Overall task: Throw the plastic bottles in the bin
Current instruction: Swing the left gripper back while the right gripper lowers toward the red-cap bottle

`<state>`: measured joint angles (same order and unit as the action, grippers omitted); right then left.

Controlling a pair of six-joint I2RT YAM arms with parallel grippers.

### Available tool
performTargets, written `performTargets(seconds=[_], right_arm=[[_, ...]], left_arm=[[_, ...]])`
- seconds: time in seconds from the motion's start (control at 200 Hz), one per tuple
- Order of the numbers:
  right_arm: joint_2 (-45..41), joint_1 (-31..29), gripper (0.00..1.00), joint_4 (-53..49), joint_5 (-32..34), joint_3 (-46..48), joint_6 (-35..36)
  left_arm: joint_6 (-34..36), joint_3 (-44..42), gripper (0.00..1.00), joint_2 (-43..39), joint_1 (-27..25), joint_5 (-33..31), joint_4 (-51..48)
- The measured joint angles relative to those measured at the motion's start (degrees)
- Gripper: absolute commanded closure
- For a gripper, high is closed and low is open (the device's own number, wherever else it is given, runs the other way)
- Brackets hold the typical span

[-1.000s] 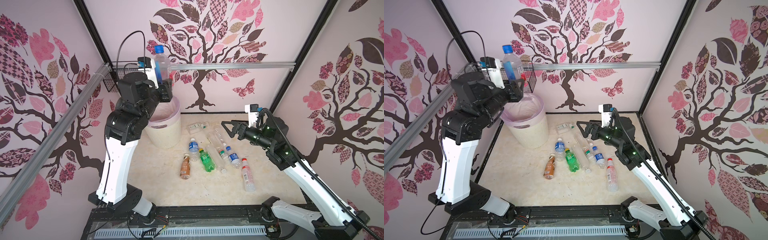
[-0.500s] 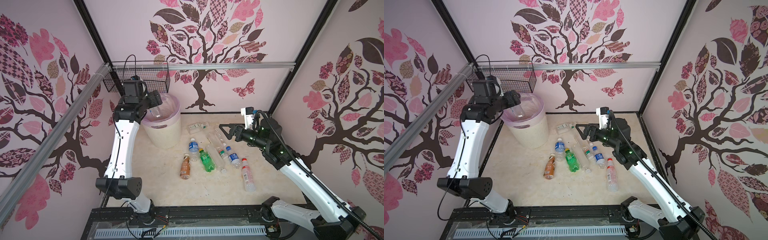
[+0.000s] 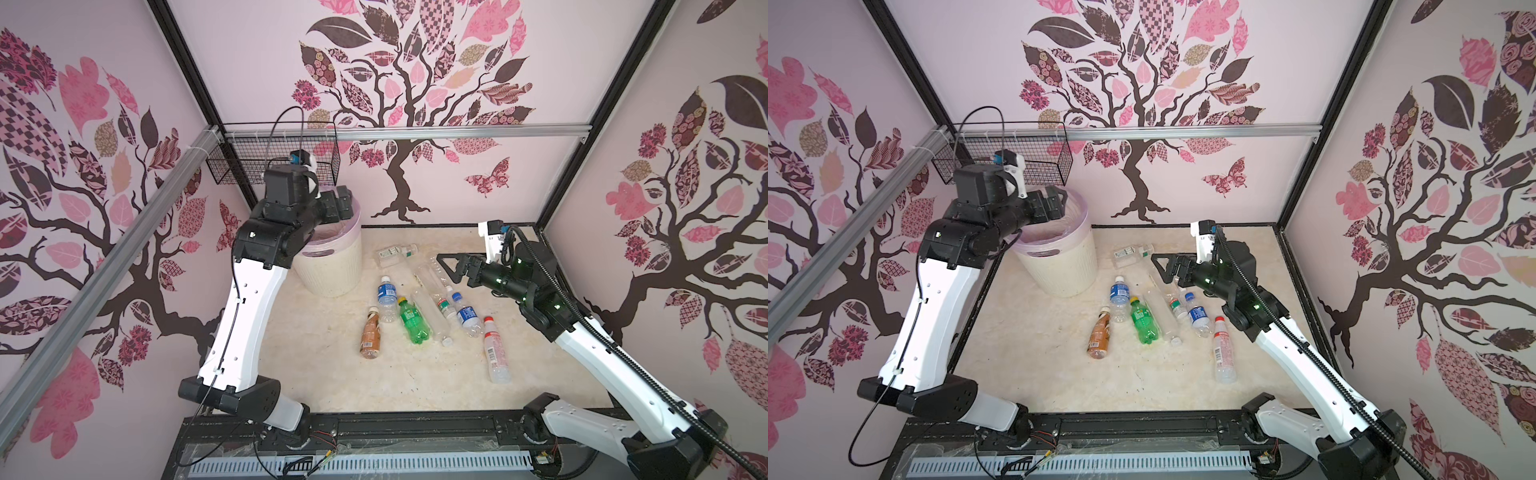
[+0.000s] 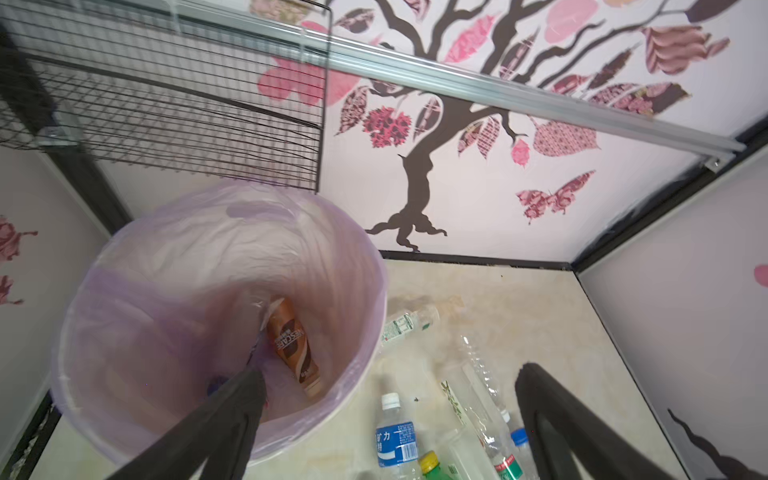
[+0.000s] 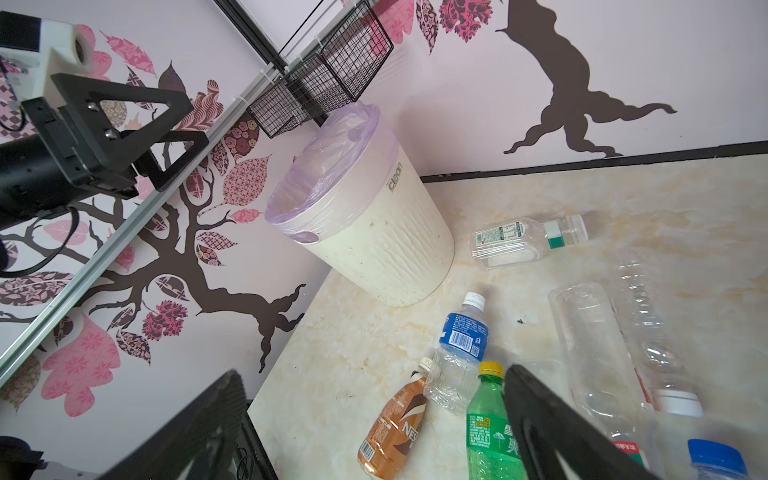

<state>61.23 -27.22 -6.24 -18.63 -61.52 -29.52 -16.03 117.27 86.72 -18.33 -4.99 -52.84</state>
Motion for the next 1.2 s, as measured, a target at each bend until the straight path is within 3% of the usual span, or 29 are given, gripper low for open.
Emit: performTargets(seconds=[0.26,0.51,0.655,0.9,1.2], right_arm=[[-0.57,0.00,0.01,-5.84,9.46,0.70,2.84],[-0.92,0.02,0.00,-12.50,23.04,7.39,3.61],[-1.07,0.28,0.00,-16.50,32.44,11.74,0.48],[-1.40,1.90,0.01,-20.15,37.03,16.37,-4.61],[-4.17,2.49,0.00,-22.05,37.46,25.55,-7.82]], left_arm=[[4.48,-0.83,0.02,2.67,-16.68,-10.03,-1.81],[5.44,-6.45,0.02,5.88,-26.64,-17.49,-1.18],[5.29,-10.71,0.02,9.18,-32.06,-20.87,-0.81],[4.74,-15.13,0.02,11.04,-38.53,-24.94,-0.90],[1.20,-22.01,0.02,10.38,-39.08,-26.45,1.33]])
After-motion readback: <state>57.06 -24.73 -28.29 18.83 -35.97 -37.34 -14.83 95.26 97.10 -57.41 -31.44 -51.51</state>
